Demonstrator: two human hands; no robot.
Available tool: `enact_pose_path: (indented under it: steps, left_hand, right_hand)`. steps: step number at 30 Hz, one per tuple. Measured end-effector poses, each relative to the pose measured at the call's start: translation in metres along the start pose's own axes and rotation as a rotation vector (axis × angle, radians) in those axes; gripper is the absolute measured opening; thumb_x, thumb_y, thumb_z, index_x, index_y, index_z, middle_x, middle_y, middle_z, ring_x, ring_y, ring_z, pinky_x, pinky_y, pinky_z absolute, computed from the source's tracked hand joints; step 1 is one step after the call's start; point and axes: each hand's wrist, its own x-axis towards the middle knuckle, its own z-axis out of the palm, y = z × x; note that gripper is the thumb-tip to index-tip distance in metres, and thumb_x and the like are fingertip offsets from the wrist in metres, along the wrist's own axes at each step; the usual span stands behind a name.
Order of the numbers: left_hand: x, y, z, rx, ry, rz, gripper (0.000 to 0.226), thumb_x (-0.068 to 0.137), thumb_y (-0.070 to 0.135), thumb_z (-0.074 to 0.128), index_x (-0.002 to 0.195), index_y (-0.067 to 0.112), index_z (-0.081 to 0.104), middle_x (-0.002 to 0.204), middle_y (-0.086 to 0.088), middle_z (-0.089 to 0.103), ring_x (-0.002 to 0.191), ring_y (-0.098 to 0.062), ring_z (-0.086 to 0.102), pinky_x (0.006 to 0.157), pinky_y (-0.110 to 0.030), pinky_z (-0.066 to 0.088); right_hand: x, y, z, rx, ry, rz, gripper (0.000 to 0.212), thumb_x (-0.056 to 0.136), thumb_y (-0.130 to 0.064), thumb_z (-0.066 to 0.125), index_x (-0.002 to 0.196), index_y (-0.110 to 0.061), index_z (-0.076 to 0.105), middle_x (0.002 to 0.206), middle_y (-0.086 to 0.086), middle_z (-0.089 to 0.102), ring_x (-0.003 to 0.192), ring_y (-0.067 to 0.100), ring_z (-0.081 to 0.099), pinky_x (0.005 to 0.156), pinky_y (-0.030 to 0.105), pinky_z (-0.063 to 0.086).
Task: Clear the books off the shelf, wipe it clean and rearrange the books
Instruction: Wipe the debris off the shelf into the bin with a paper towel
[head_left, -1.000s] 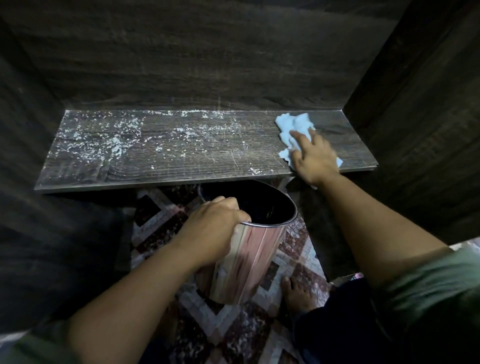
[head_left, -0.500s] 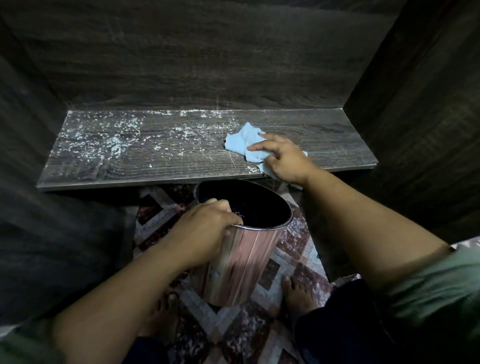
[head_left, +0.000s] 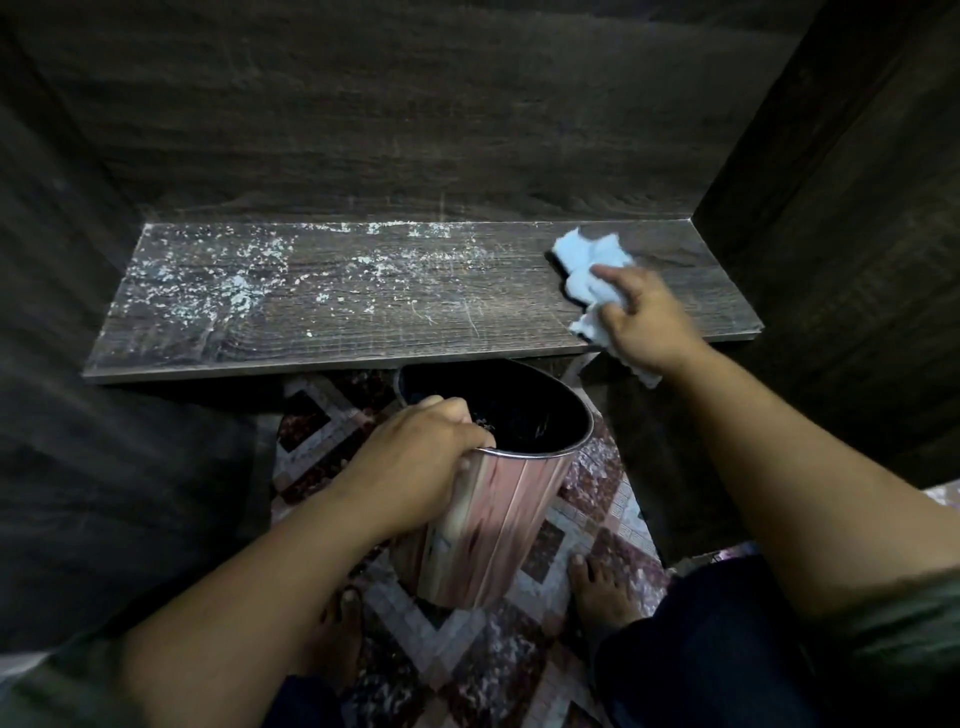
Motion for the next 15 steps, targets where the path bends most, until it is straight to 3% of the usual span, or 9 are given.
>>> enact_pose_path:
  steps: [2, 5, 10, 13, 15]
  left_hand:
    - [0.000, 0.000, 0.000, -0.004, -0.009, 0.002, 0.029, 0.086, 0.014, 0.059, 0.108, 0.031, 0.069, 0.093, 0.005, 0.056, 0.093, -0.017, 0.051, 0.074, -0.028, 0.044]
    - [-0.001, 0.000, 0.002, -0.014, -0.019, 0.001, 0.029, 0.084, 0.013, 0.061, 0.106, 0.030, 0.069, 0.091, 0.005, 0.055, 0.091, -0.018, 0.051, 0.075, -0.032, 0.047]
    - [0.002, 0.000, 0.003, -0.017, -0.014, 0.009, 0.028, 0.084, 0.012, 0.059, 0.104, 0.030, 0.068, 0.088, 0.005, 0.053, 0.088, -0.018, 0.050, 0.074, -0.035, 0.047]
    - [0.005, 0.003, 0.002, -0.035, -0.012, 0.015, 0.027, 0.085, 0.010, 0.057, 0.101, 0.029, 0.069, 0.088, 0.004, 0.053, 0.088, -0.018, 0.049, 0.076, -0.036, 0.047]
    - [0.006, 0.005, 0.002, -0.038, -0.013, 0.022, 0.027, 0.086, 0.010, 0.056, 0.101, 0.028, 0.069, 0.088, 0.004, 0.053, 0.089, -0.019, 0.050, 0.077, -0.037, 0.047]
  right_hand:
    - [-0.005, -0.004, 0.017, -0.133, -0.054, -0.048, 0.048, 0.092, -0.025, 0.056, 0.139, -0.031, 0.049, 0.154, 0.013, 0.031, 0.139, 0.033, 0.032, 0.114, 0.039, 0.027]
    - [-0.013, -0.024, 0.025, -0.011, -0.128, -0.210, 0.045, 0.087, -0.015, 0.059, 0.129, -0.031, 0.060, 0.149, 0.010, 0.040, 0.137, 0.029, 0.036, 0.114, 0.041, 0.028]
    - [-0.029, -0.038, 0.006, 0.153, -0.256, -0.266, 0.037, 0.085, -0.002, 0.058, 0.109, -0.027, 0.072, 0.127, -0.001, 0.055, 0.119, 0.009, 0.049, 0.108, 0.017, 0.029]
    - [-0.018, -0.014, -0.015, 0.121, 0.051, -0.173, 0.039, 0.084, -0.004, 0.056, 0.113, -0.025, 0.070, 0.128, 0.005, 0.057, 0.120, 0.018, 0.052, 0.105, 0.017, 0.031]
    - [-0.006, 0.015, -0.027, 0.012, 0.244, -0.018, 0.039, 0.087, -0.011, 0.057, 0.124, -0.022, 0.065, 0.136, 0.013, 0.051, 0.126, 0.026, 0.047, 0.109, 0.024, 0.030]
